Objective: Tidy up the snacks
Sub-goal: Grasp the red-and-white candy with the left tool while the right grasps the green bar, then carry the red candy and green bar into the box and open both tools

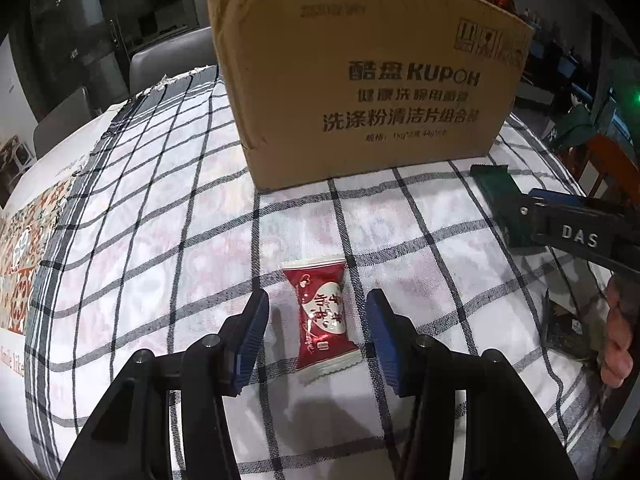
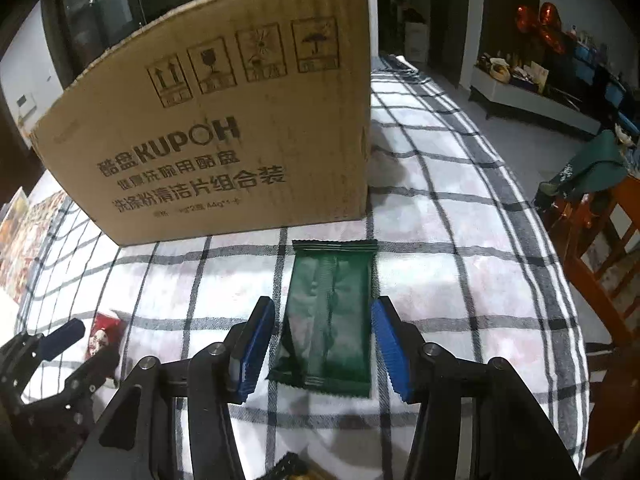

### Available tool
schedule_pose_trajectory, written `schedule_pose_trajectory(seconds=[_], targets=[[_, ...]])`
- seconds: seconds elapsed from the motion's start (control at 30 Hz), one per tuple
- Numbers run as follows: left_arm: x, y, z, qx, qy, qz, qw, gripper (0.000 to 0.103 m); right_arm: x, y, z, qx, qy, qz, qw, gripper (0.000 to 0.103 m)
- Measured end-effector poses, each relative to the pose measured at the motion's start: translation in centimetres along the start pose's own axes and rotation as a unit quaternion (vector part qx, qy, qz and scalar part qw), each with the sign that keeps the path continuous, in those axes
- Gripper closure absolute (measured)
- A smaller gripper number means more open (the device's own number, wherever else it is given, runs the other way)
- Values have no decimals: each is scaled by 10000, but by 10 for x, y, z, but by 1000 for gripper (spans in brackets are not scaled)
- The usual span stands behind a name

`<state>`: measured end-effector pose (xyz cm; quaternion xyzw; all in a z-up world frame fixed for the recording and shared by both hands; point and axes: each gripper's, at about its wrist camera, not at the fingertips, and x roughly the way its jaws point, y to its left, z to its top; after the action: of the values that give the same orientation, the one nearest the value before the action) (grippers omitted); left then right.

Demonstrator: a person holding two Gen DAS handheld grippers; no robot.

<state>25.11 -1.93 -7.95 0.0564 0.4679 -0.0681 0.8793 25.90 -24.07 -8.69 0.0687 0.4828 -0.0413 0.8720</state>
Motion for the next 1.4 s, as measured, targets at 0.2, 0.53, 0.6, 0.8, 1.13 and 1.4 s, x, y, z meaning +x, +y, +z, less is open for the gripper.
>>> schedule_pose_trajectory(seconds=[0.2, 0.53, 0.6, 0.8, 1.13, 1.4], targets=[[6, -1, -1, -38, 62, -50, 10000, 61, 9, 4, 3, -85, 108, -136, 9998, 54], [8, -1, 3, -37, 64, -187, 9998, 80, 7, 6, 0, -259, 3, -156, 9995, 57], [6, 1, 3, -63, 13, -170, 9998, 80, 3, 5, -3, -231, -54, -149, 9996, 57], [-8, 1, 3, -41, -158, -183, 9997, 80, -22, 8, -9, -221, -307, -9, 9993, 57], [-47, -2, 6, -34, -541, -411, 9977, 80, -66, 14, -14, -135, -644, 416, 9970, 57], [-81, -1, 16, -27, -900, -499, 9947, 80, -96, 22, -11, -167, -933, 677, 9932, 57]])
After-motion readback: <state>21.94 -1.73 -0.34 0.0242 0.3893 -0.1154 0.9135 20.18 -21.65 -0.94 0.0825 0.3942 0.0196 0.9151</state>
